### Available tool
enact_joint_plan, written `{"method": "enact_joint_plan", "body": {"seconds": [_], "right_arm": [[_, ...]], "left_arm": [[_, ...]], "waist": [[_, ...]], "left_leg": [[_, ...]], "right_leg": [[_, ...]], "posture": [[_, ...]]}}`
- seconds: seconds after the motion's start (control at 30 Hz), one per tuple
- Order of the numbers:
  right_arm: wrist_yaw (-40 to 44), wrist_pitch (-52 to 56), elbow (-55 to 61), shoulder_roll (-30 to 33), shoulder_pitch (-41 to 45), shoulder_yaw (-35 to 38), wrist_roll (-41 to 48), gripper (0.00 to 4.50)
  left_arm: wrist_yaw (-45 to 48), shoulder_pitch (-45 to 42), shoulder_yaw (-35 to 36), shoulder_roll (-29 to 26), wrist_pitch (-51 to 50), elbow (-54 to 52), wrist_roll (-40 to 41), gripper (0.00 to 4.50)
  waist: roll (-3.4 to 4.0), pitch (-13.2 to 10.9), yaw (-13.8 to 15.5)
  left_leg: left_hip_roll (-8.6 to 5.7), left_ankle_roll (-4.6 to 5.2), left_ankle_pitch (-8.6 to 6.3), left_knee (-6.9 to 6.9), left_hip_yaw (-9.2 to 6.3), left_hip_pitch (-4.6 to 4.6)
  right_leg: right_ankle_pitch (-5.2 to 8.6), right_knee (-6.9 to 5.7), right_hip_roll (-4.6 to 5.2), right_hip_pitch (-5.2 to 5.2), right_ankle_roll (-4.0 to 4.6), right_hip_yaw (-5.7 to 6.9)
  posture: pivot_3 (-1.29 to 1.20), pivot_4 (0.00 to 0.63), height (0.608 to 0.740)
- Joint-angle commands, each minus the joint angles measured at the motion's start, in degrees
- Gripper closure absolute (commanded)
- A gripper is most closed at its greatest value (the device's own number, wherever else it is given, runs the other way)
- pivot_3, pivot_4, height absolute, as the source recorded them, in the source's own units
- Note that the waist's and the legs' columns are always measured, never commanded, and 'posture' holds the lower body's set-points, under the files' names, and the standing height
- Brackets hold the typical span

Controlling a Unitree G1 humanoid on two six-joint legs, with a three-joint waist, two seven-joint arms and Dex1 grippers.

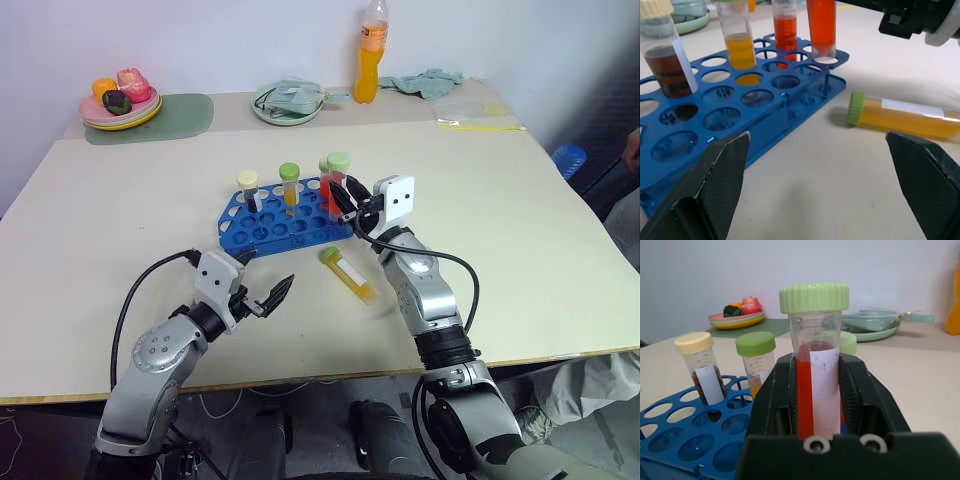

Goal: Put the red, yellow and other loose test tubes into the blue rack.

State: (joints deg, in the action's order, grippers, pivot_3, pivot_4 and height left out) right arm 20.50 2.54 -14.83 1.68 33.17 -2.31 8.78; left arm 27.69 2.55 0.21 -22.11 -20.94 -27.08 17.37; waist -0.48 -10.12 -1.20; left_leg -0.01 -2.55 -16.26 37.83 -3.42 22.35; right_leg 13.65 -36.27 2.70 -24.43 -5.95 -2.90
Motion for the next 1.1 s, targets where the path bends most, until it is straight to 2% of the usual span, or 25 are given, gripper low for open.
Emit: {"method": "enact_joint_plan", "body": {"seconds": [0.03,0.5,0.73,0.77,0.83,1.0,1.1], "right_arm": [[0.09,0.93,2.33,0.24,-1.06,-0.09,0.31,3.81],[-0.67,0.07,0.49,0.09,-0.51,0.11,-0.6,3.81],[0.02,4.39,5.01,2.18,-0.27,0.45,0.14,0.27],[1.04,7.64,7.74,3.96,-0.79,0.31,0.44,0.07],[3.25,15.76,13.96,7.9,-2.01,0.59,2.09,0.07],[11.1,45.51,29.98,24.28,-4.3,1.17,9.51,0.07],[14.84,64.16,35.64,31.99,-0.56,1.38,16.53,0.07]], "left_arm": [[0.07,0.25,-0.2,0.12,0.98,-1.24,-0.02,0.0],[0.18,0.35,-0.78,0.04,1.04,-1.21,0.02,0.0],[-0.16,0.73,-0.73,-0.02,0.95,-1.57,-0.05,0.0],[-0.24,0.82,-0.63,-0.06,0.84,-1.76,0.01,0.0],[-0.34,0.94,-0.46,-0.16,0.67,-2.03,0.09,0.0],[-0.09,0.92,-0.56,-0.49,0.04,-2.31,0.58,0.0],[1.03,0.13,-1.08,-0.82,0.22,-0.93,0.71,0.0]], "waist": [[0.0,0.0,0.01],[0.02,-0.01,0.02],[0.02,-0.01,0.04],[0.03,-0.02,0.06],[0.05,-0.03,0.25],[0.06,-0.04,0.45],[0.12,-0.07,0.12]], "left_leg": [[0.0,0.0,0.0,0.0,0.0,0.0],[0.0,0.0,0.0,0.0,0.0,0.0],[0.0,0.0,0.0,0.0,0.0,0.01],[0.0,0.0,0.0,0.0,0.0,0.01],[0.0,0.0,0.0,0.0,0.0,0.02],[-0.04,0.01,0.0,0.01,-0.03,0.04],[-0.03,0.03,-0.01,0.0,-0.02,0.03]], "right_leg": [[0.0,0.0,0.0,0.0,0.0,0.0],[0.0,0.01,0.0,0.0,0.0,0.0],[0.0,0.01,0.0,0.0,0.0,0.0],[0.0,0.01,0.0,0.0,0.0,0.0],[0.0,0.02,0.02,0.0,0.0,0.0],[0.02,0.07,0.09,0.04,0.04,0.03],[0.11,0.08,0.06,0.04,0.19,0.02]], "posture": [[0.0,0.15,0.74],[0.0,0.15,0.74],[0.0,0.15,0.74],[0.0,0.15,0.74],[0.0,0.15,0.74],[0.0,0.15,0.74],[0.0,0.15,0.74]]}}
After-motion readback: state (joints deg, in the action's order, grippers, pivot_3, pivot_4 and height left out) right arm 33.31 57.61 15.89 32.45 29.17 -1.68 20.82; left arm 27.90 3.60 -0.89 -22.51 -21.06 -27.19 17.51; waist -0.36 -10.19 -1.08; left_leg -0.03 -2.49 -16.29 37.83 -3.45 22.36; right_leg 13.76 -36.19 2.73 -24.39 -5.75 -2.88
